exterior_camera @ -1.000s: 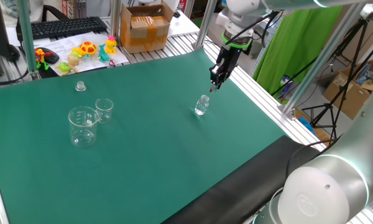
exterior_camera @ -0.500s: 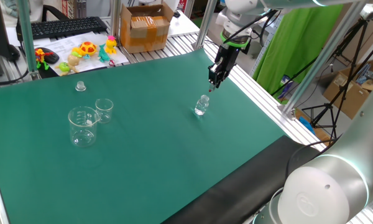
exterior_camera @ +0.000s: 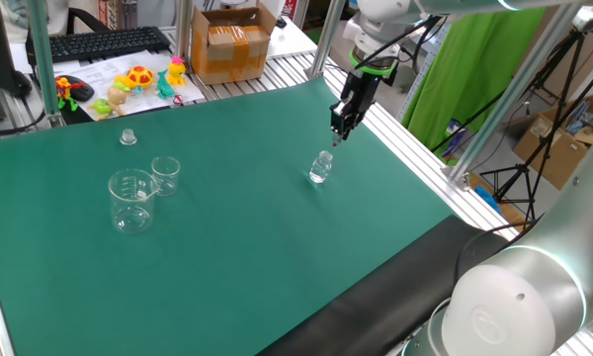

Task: Transfer liquid using a dropper

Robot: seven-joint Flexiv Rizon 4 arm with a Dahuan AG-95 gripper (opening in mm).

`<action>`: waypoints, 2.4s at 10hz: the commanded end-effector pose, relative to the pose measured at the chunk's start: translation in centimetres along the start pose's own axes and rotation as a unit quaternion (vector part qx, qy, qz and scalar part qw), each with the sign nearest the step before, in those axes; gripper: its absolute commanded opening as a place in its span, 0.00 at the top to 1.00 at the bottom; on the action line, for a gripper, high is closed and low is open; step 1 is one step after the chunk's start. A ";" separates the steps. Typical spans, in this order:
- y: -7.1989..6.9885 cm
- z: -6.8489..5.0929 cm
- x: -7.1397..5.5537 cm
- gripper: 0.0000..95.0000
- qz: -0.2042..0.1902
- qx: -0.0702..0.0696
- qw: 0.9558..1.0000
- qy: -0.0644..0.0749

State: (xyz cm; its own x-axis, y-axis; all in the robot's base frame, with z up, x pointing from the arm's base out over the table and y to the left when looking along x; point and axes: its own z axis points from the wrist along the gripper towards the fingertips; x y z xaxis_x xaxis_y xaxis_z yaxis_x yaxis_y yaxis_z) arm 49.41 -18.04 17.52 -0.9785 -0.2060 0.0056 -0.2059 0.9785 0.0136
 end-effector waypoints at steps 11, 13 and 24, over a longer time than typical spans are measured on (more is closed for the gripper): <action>0.0 0.0 0.0 0.80 -0.008 -0.003 0.998 0.066; 0.0 0.1 0.0 0.80 -0.008 0.002 0.998 0.066; -1.1 3.9 -0.4 0.80 -0.017 0.005 0.998 0.060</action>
State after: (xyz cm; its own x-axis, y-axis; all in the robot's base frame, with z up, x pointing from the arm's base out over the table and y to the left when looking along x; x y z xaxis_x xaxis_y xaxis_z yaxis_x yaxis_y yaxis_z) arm 50.20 -19.09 13.50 -0.9631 -0.2391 0.1238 -0.2403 0.9707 0.0053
